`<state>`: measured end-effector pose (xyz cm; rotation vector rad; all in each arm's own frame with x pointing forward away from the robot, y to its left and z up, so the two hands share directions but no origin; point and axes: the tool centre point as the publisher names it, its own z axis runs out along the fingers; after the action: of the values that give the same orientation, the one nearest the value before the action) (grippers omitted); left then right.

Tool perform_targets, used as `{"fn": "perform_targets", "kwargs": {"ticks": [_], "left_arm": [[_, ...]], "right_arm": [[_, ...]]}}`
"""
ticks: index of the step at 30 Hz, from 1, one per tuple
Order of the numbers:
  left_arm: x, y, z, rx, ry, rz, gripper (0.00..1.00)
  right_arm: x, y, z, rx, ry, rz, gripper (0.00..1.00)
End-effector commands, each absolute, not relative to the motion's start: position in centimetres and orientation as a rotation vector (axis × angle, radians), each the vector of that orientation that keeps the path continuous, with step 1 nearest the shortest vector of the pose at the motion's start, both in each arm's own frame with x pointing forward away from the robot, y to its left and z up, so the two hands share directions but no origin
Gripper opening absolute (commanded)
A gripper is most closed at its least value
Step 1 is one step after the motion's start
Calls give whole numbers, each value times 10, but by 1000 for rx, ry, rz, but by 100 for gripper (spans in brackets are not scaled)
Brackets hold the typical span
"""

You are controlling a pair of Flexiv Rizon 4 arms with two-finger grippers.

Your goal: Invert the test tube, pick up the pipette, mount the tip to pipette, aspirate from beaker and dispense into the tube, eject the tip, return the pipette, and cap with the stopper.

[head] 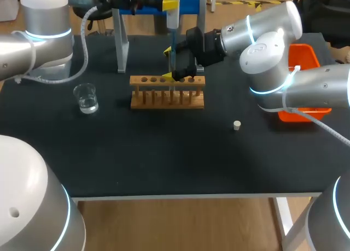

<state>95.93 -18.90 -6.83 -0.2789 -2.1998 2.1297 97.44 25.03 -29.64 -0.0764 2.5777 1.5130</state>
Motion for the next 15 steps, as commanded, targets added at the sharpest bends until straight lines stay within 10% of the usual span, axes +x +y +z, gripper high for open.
{"fn": "perform_targets", "kwargs": {"ticks": [1, 15], "left_arm": [[962, -189, -71, -281, -2192, 2129, 0], [963, -187, -78, -258, -2184, 2132, 0]], "right_arm": [[975, 250, -296, -78, 2578, 1515, 100], [975, 250, -296, -78, 2578, 1515, 100]]}}
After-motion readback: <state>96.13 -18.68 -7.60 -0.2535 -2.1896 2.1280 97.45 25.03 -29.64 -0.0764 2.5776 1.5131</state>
